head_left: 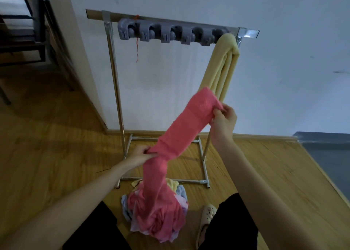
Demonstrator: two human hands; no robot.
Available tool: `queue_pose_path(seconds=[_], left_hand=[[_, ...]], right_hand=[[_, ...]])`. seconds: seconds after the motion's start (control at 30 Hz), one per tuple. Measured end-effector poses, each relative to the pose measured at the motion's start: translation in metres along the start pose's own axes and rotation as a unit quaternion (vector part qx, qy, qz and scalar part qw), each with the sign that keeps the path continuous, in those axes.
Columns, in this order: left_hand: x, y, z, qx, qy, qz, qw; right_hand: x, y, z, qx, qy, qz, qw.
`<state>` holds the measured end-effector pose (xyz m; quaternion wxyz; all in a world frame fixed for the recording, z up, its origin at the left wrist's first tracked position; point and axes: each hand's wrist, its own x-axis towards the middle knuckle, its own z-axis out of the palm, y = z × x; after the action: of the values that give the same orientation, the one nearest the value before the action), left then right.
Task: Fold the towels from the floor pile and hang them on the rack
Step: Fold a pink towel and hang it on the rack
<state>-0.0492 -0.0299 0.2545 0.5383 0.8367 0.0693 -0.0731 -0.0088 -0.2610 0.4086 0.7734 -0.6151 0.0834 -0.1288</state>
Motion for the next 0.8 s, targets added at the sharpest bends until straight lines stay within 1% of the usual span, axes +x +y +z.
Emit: queue_pose_path(seconds=[0.07, 0.17, 0.23, 0.3, 0.33, 0.4, 0.47, 0.5, 0.53, 0.57, 0.6, 0.63, 0.67, 0.7, 0.73, 0.77, 0.8], left_hand=[[0.002, 0.014, -0.015, 0.0, 0.029, 0.005, 1.0], [0.004, 0.051, -0.036, 0.011, 0.046, 0.049, 0.998], [0.001, 0.084, -0.048, 0.019, 0.025, 0.085, 0.996], [-0.008, 0.116, -0.056, 0.02, -0.02, 0.125, 0.992], [-0.013, 0.131, -0.06, 0.026, -0.046, 0.141, 0.989], [-0.023, 0.159, -0.067, 0.066, -0.103, 0.163, 0.979], [-0.031, 0.182, -0.072, 0.103, -0.175, 0.167, 0.965], [-0.033, 0.19, -0.074, 0.113, -0.208, 0.166, 0.957], [-0.035, 0.195, -0.075, 0.121, -0.231, 0.164, 0.951], [-0.035, 0.198, -0.075, 0.13, -0.245, 0.162, 0.947], [-0.035, 0.2, -0.074, 0.141, -0.255, 0.162, 0.943], [-0.035, 0.201, -0.072, 0.155, -0.263, 0.163, 0.938], [-0.035, 0.201, -0.07, 0.165, -0.27, 0.163, 0.934], [-0.035, 0.2, -0.069, 0.172, -0.276, 0.162, 0.932], [-0.034, 0.199, -0.068, 0.178, -0.281, 0.158, 0.93], [-0.034, 0.196, -0.067, 0.185, -0.285, 0.157, 0.927], [-0.034, 0.194, -0.067, 0.191, -0.286, 0.156, 0.926]], right_hand=[[0.002, 0.03, -0.017, -0.066, 0.012, 0.038, 0.997], [0.0, 0.077, -0.04, -0.147, -0.014, 0.116, 0.982], [-0.003, 0.1, -0.051, -0.213, -0.043, 0.163, 0.962], [-0.008, 0.115, -0.059, -0.266, -0.1, 0.2, 0.938], [-0.01, 0.121, -0.063, -0.286, -0.134, 0.218, 0.923], [-0.015, 0.125, -0.069, -0.342, -0.207, 0.251, 0.882], [-0.019, 0.123, -0.071, -0.419, -0.296, 0.258, 0.819], [-0.021, 0.12, -0.07, -0.462, -0.337, 0.244, 0.783], [-0.02, 0.119, -0.066, -0.501, -0.359, 0.207, 0.76], [-0.02, 0.117, -0.061, -0.514, -0.357, 0.154, 0.765], [-0.019, 0.114, -0.054, -0.485, -0.346, 0.096, 0.797], [-0.019, 0.108, -0.047, -0.407, -0.337, 0.063, 0.847], [-0.02, 0.1, -0.039, -0.296, -0.342, 0.059, 0.89], [-0.022, 0.09, -0.031, -0.183, -0.364, 0.087, 0.909], [-0.022, 0.08, -0.024, -0.086, -0.398, 0.119, 0.906], [-0.023, 0.071, -0.018, -0.026, -0.432, 0.14, 0.89], [-0.024, 0.064, -0.013, 0.002, -0.471, 0.142, 0.87]])
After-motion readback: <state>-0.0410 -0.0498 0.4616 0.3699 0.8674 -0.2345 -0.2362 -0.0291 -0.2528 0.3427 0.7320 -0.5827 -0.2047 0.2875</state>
